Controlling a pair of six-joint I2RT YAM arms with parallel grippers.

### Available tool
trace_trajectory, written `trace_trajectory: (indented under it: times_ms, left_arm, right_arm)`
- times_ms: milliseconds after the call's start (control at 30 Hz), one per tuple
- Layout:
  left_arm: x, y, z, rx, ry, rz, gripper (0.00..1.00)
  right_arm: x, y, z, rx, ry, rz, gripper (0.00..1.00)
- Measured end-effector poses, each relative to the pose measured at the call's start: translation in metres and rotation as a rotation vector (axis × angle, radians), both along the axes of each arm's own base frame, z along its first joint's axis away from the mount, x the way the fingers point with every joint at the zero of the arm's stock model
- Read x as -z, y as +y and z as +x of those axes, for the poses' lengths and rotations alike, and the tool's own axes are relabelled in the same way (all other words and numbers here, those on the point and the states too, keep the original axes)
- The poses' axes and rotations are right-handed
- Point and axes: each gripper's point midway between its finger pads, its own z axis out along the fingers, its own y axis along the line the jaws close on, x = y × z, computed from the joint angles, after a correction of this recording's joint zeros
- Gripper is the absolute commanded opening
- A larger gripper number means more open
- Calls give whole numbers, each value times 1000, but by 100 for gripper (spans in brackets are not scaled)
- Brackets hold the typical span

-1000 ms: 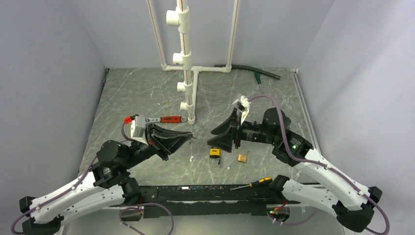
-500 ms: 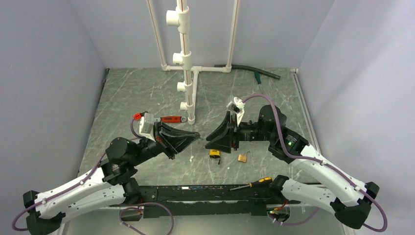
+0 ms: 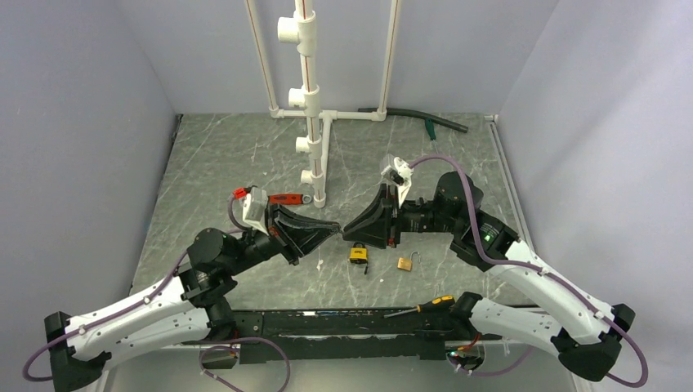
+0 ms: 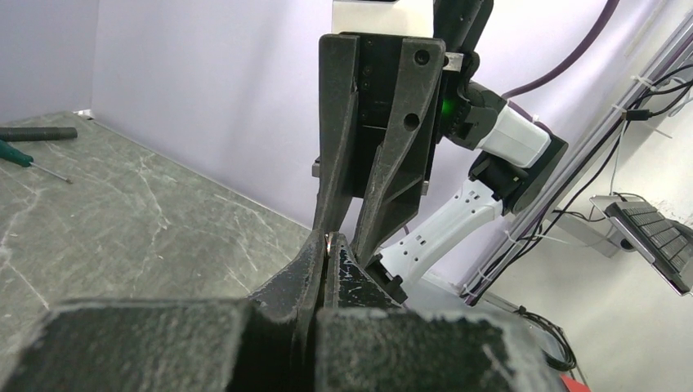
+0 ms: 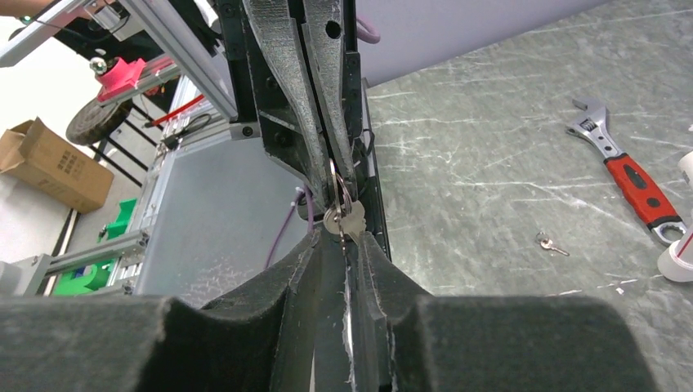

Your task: Unlock with the key

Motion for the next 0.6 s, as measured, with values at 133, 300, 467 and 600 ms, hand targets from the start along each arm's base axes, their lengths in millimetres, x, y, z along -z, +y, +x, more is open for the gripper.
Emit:
trace_trajectory:
  times_ms: [133,300,467,600]
  left_arm:
    - [2,-3,1,8,11,-4,0]
    - [3,-6,1,12,15,-7,0]
    - [4,-6,2,10,17,-11,0]
    - [4,-6,2,10,17,-20,9]
  right_arm:
    - [3,2,1,-1,6,-8,14]
    - [6,4,2,-5,16,-18,9]
    - [7,5,1,-9,11,-22,0]
    - [7,5,1,-9,10,-21,0]
